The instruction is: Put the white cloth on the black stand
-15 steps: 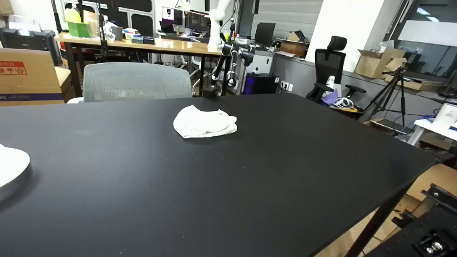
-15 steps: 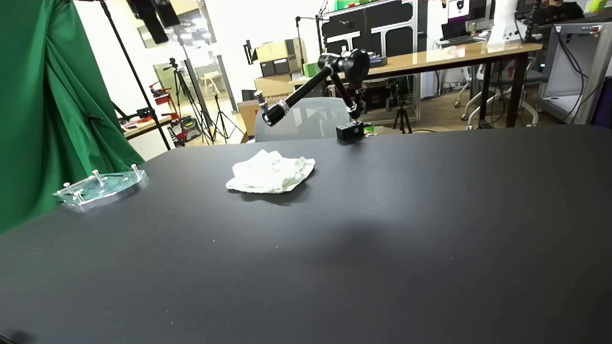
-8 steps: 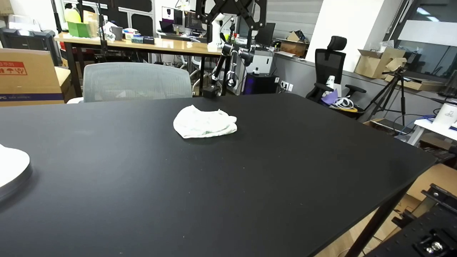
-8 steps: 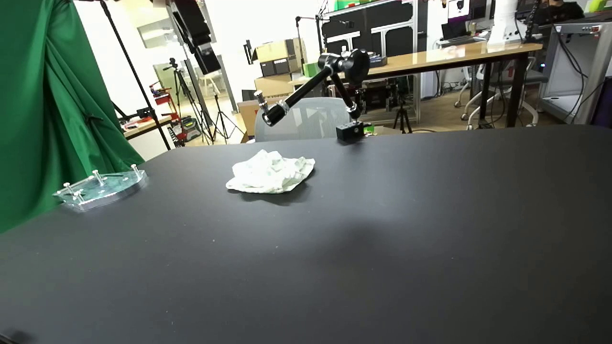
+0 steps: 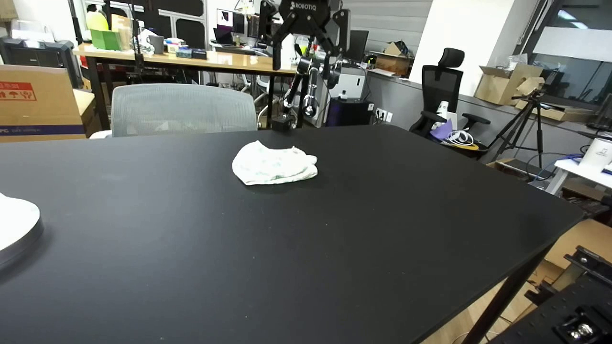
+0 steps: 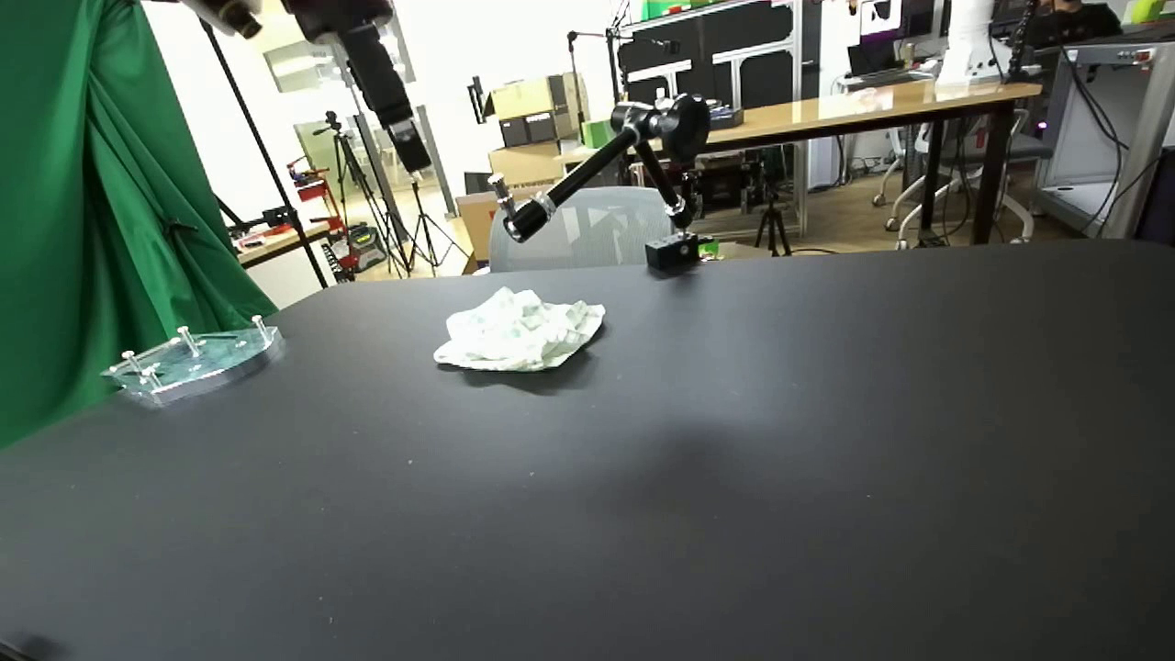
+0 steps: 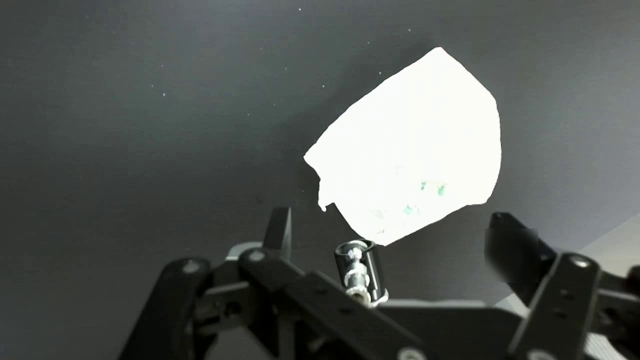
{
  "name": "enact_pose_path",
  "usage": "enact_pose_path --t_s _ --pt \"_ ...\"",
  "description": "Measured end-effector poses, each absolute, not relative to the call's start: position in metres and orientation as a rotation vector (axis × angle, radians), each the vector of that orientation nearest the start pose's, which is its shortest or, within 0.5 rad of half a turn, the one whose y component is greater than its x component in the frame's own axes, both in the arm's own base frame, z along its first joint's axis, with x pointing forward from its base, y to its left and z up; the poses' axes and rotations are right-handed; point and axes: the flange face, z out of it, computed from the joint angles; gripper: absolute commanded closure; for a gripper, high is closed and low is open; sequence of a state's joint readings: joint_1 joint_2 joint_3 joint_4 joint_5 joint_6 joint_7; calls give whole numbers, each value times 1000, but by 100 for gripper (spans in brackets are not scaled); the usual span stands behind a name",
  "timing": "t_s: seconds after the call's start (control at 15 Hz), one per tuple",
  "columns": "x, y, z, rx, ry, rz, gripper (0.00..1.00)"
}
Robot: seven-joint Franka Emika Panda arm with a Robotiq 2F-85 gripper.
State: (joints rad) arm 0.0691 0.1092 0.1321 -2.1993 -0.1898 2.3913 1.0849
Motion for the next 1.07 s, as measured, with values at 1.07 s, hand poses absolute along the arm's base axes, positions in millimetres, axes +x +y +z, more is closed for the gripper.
enact_pose_path --t_s 1.07 --pt "582 135 223 -2868 1361 -292 0"
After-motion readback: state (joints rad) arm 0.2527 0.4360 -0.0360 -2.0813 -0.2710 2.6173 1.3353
